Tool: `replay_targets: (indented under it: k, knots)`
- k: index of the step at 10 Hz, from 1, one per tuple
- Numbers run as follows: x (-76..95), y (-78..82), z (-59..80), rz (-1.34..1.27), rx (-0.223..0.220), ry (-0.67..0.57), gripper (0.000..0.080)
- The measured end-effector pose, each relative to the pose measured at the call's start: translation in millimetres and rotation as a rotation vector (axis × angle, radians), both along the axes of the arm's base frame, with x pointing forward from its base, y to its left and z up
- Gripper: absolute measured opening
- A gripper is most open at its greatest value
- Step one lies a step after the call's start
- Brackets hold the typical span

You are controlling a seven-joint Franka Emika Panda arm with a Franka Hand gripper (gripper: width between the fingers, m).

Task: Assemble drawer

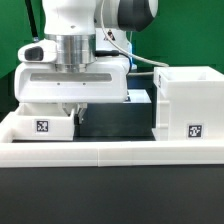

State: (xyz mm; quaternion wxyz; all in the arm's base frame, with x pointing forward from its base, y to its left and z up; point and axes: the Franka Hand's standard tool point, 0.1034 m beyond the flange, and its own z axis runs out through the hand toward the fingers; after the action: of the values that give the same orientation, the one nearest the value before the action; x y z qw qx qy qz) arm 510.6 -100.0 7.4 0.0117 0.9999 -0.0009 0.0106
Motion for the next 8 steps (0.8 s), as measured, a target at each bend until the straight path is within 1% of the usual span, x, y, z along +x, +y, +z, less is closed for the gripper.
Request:
replay_targets:
  k: [3, 5, 7, 8]
  knots:
    - [-0.3, 0.7, 0.3, -0.001, 0.001, 0.002, 0.0041]
    - [1.5, 7.8, 4.1, 0.007, 0.004, 0.0, 0.0041]
    - [7.8, 18.6, 14.6, 0.05, -0.001, -0.012, 0.0041]
    - [9.5, 22.4, 22.5, 0.075, 0.001, -0.014, 0.0041]
